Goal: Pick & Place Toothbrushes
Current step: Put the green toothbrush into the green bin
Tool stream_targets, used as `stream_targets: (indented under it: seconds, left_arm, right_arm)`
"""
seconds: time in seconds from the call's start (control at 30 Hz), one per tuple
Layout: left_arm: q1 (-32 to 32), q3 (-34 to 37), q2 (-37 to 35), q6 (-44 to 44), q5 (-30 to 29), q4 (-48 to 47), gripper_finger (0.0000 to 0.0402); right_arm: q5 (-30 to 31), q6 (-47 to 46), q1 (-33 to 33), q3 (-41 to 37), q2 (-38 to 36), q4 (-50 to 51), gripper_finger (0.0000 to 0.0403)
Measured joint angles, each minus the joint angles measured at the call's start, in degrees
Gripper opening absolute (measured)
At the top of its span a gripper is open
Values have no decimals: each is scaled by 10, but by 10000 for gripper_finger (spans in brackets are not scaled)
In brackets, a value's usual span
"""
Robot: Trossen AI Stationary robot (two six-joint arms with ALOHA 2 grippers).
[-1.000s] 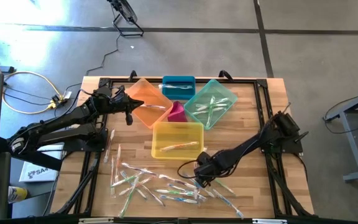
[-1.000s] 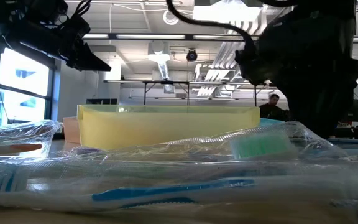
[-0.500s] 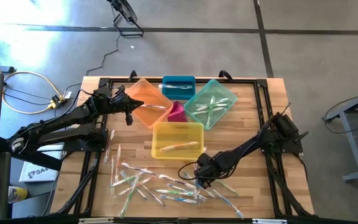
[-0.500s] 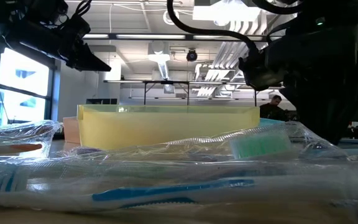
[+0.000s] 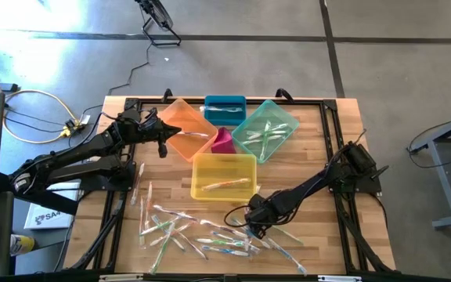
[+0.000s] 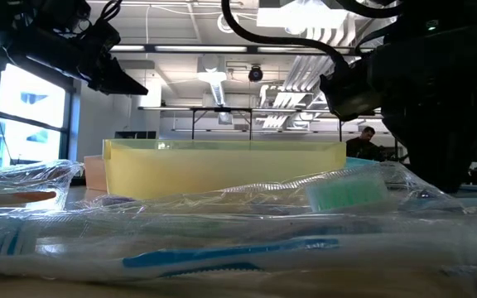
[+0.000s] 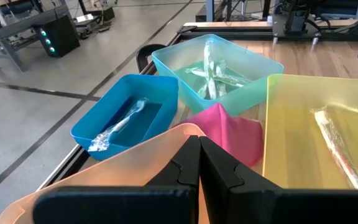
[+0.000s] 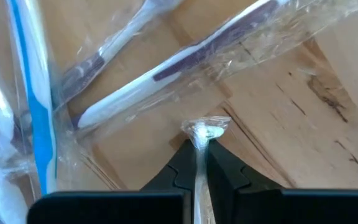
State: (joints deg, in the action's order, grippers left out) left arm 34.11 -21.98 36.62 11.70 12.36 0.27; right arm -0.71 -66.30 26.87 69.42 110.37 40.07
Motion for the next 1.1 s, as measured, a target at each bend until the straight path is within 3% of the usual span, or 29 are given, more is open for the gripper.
stream_targets:
  seconds: [0.43,0.9,1.1]
  left_arm:
    - [0,0,0,0,0,0,0]
    - [0,0,0,0,0,0,0]
    - [0,0,0,0,0,0,0]
  right_arm:
    - [34,29,-19,-1,-83,37,10]
    - [195,29,-40,0,-204,134,10]
    - [215,82,-75,0,-228,157,10]
